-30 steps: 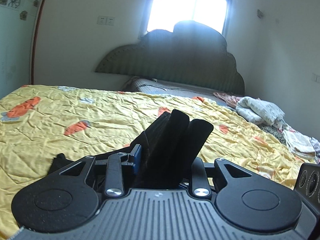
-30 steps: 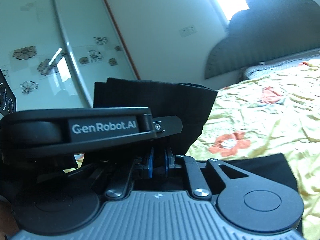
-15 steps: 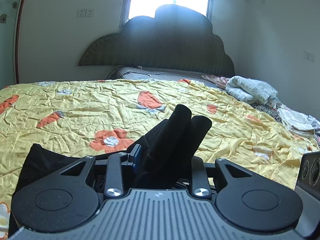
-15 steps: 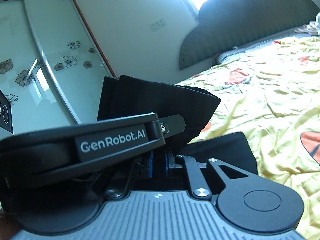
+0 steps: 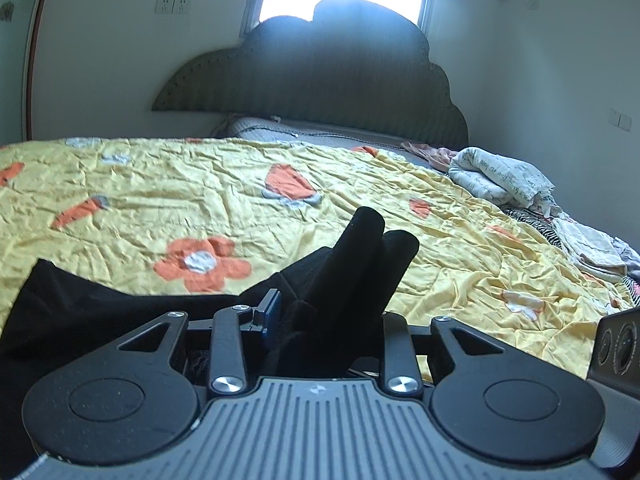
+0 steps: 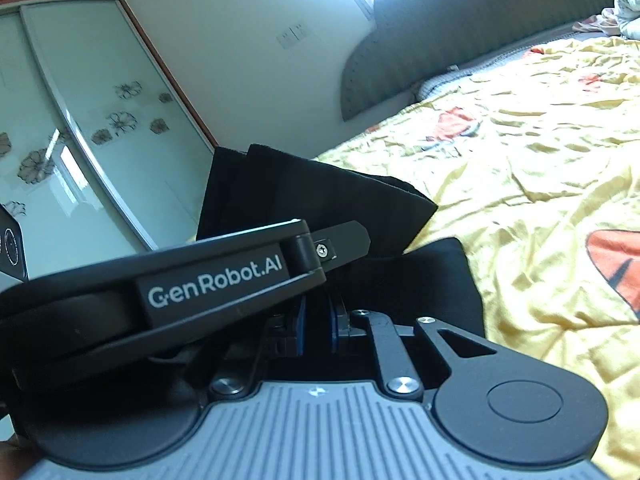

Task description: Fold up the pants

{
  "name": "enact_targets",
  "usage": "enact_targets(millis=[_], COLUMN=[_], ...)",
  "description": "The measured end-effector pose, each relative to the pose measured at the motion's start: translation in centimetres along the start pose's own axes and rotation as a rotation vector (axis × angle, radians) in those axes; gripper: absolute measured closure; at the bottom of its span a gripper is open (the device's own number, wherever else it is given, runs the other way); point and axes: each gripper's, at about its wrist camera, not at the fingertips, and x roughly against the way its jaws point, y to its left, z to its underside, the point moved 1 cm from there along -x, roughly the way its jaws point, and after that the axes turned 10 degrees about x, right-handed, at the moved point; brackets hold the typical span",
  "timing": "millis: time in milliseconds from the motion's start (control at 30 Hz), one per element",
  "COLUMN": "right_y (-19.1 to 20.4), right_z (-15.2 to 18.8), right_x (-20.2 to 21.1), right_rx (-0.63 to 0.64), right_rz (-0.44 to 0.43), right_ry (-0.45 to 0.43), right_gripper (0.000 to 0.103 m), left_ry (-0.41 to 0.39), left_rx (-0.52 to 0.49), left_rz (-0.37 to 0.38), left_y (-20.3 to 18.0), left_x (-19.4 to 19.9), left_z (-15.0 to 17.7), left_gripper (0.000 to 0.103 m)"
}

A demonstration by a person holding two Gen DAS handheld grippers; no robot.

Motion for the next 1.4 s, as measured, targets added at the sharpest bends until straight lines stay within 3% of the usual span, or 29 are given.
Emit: enact_targets(millis=[167,233,333,500,600,733,833,933,1067,1167,1200,1233,1400], right_y=[-0.5,-0.9,-2.0,-3.9,-4.5,-4.7,-3.8,-2.9,-3.1,-3.6,-3.6,-3.4,-2.6], right_z=[0.0,0.1,0.3,0.7,0.8,0.0,-1.4,-2.9,-4.2,-4.2,-4.1,-3.9,-3.4], right_x=[1.5,2.6,4.3,6.5,7.3,7.9,6.4,3.7,-1.2,-3.4,-3.7,-3.8,-3.3], right_rx=[0.042,0.067,0.075,0.040,0.022,-0.001,0.007,0.037,0.041,0.012,0.013,0.033,0.153], right_rz=[0.059,0.102,0.174,0.285,0.331,0.325,0.227,0.124,0.079,0.025,0.023,0.031,0.145], right_ry=[0.026,0.027,0.028,0.018,0.006,-0.043,-0.046,-0.017,0.086,0.133,0.141,0.142,0.148], right_gripper=[0.086,0.075,0.072,0.072,0.072,0.072,0.072,0.072,0.072,0.072,0.077,0.092,0.094], left_ry=[0.036,0.045,0.064,0.096,0.132,0.092,0.070,0.075,0.077,0.111,0.118,0.129,0.163], left_rx=[0.017,0.010,-0.006,-0.014,0.003,0.078,0.136,0.183,0.233,0.238,0.237,0.230,0.166], left_rz=[0.010,0.011,0.021,0.112,0.203,0.256,0.191,0.045,-0.087,-0.137,-0.142,-0.143,-0.171], left_y=[0.2,0.1,-0.3,-1.3,-1.5,0.1,3.0,6.7,11.4,13.5,13.8,14.0,13.5], left_x=[-0.6,-0.8,-0.9,-0.5,0.2,2.1,3.0,2.9,2.7,2.4,2.5,2.4,1.4], left_z=[0.4,0.6,0.9,1.5,1.5,0.3,-1.5,-3.4,-4.8,-4.7,-4.4,-4.1,-2.3], left_gripper=[0.068,0.068,0.064,0.053,0.049,0.040,0.036,0.036,0.036,0.036,0.036,0.036,0.036])
